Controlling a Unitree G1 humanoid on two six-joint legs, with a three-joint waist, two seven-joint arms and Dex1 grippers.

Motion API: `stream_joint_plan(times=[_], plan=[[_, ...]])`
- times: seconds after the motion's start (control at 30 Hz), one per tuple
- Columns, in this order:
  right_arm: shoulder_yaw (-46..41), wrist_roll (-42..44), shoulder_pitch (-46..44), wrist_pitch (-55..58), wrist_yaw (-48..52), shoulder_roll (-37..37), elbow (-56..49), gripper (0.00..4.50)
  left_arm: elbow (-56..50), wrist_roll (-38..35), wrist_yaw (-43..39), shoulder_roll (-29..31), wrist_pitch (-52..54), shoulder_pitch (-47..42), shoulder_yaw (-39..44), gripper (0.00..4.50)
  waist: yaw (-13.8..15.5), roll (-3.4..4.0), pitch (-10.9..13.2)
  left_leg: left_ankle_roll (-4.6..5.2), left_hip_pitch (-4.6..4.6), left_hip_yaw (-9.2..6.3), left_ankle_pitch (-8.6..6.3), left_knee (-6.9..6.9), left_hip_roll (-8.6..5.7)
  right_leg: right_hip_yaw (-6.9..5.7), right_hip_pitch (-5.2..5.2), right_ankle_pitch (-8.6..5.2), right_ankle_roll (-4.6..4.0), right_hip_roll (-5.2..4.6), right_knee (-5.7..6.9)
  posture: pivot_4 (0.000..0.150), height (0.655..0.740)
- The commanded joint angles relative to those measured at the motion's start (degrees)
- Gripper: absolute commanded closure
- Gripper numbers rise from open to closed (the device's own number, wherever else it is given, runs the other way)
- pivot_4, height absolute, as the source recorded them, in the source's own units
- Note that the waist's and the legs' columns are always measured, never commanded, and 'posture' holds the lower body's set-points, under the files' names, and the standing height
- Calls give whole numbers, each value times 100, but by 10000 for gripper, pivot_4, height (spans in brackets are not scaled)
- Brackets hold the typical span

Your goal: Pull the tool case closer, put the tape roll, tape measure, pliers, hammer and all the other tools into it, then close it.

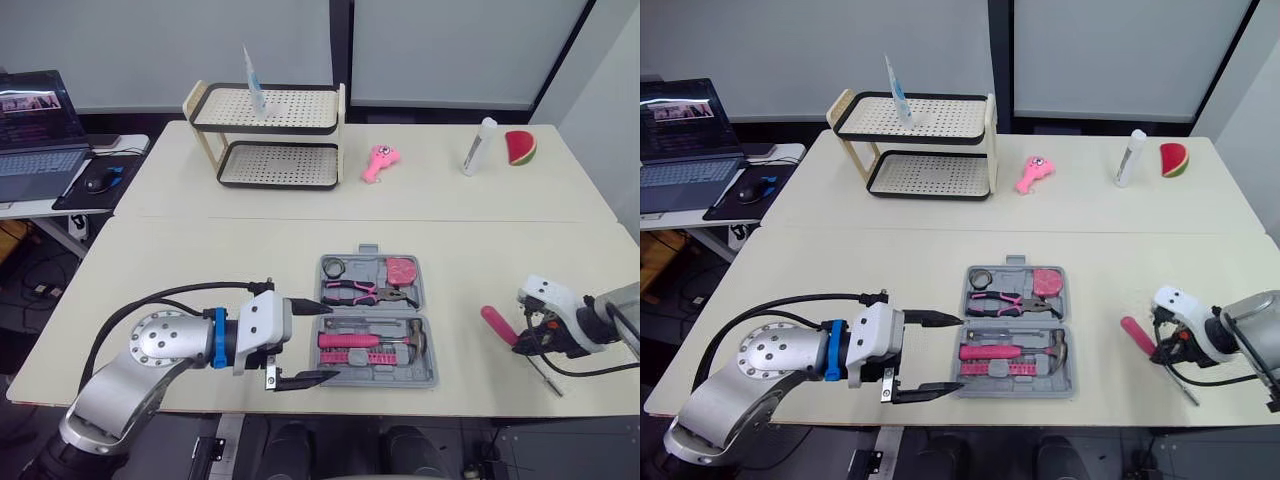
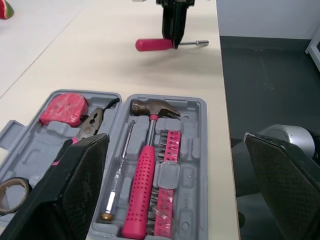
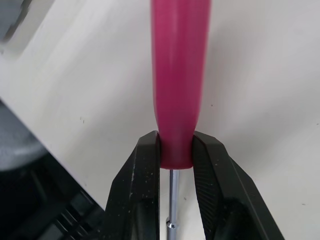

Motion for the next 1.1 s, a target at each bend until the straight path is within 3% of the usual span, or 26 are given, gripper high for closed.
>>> stream_joint_plan(times=[0.03, 0.2, 0.5, 0.57, 0.9, 1.03, 1.1], plan=[[-393, 164, -261, 711, -617, 223, 7, 38464, -248, -317, 57, -76, 151, -65, 125, 0, 0, 0, 0, 0, -1, 0, 0, 0, 0, 0, -1, 0, 0, 0, -1, 1500, 7290], [-663, 221, -667, 1298, -1655, 949, 63, 38465, -323, -506, 99, -85, 311, -125, 162, 0, -12, -1, 0, 0, -1, -1, 0, -3, 2, 0, -3, 0, 0, 2, 1, 1500, 7290], [-535, 282, -683, 778, -2593, 1511, 115, 38465, -151, -344, 26, -81, 184, -215, 73, 0, -9, -1, 0, -1, -3, 1, 0, -2, -3, -2, -5, 0, 1, -1, 0, 1500, 7290], [-514, 342, -635, 726, -2635, 1531, 72, 31082, -136, -333, 19, -82, 184, -226, 73, 0, -13, -1, 0, -1, -3, 1, 1, -4, -2, -2, -7, 0, 1, 1, 2, 1500, 7290], [-1140, 901, -29, 375, -2590, 1291, -830, 15583, -72, -342, -73, -5, 128, -190, 204, 0, -3, -1, 0, -1, -5, 0, 0, -4, -1, -2, -6, 0, 1, 1, 1, 1500, 7290], [-1696, 960, 947, -958, -2644, 1340, -1423, 7194, -7, -347, -137, 25, 82, -183, 274, 0, 19, -1, 0, 0, -5, -4, 0, -5, -2, -4, -5, 0, 1, 1, -2, 1500, 7290], [-1838, 918, 1339, -1665, -2791, 1521, -1492, 430, 20, -335, -147, 11, 70, -205, 260, 0, 1, -2, 0, 0, -5, 0, 0, -5, -2, -3, -4, 0, 1, 1, -3, 1500, 7290]])
